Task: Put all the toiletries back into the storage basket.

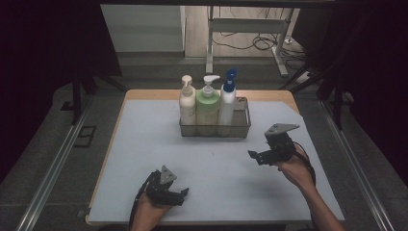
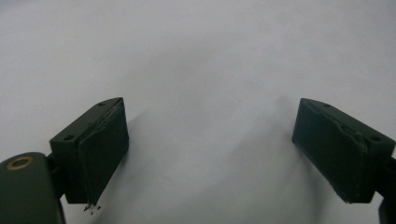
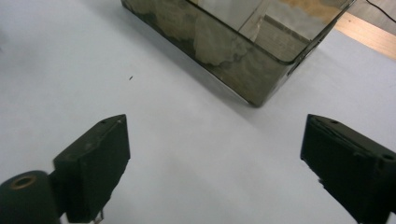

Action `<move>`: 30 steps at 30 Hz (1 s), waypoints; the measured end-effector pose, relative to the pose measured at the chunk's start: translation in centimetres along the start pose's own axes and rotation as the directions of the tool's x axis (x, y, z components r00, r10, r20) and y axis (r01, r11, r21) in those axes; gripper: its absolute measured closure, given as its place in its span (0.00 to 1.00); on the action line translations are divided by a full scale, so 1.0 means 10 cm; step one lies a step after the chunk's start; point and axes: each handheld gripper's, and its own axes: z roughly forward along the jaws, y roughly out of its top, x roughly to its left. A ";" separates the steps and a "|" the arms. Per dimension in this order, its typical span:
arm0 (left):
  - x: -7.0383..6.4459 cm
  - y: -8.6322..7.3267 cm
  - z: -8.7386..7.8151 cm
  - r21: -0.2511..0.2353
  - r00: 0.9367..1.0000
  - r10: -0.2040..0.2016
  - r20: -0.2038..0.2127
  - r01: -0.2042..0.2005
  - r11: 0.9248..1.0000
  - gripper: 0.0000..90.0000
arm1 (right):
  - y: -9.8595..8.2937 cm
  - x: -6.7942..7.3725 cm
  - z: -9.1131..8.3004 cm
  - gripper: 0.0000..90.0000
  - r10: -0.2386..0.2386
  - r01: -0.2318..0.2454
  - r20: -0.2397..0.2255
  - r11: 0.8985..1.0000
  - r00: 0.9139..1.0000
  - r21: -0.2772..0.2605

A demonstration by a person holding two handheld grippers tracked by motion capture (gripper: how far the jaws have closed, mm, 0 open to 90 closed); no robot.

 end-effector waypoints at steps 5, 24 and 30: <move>0.00 0.00 0.00 0.000 1.000 -0.001 0.001 0.001 1.000 0.12 | -0.09 0.01 -0.08 0.04 -0.006 0.006 -0.002 1.000 1.000 0.000; 0.00 0.00 0.00 -0.002 1.000 -0.002 0.000 0.002 1.000 0.12 | -0.59 0.10 -0.09 0.00 -0.023 0.024 -0.015 0.999 1.000 0.025; 0.00 0.00 0.00 -0.002 1.000 -0.001 -0.001 0.001 1.000 0.12 | -0.74 0.12 -0.05 0.00 0.003 -0.003 -0.018 1.000 1.000 0.018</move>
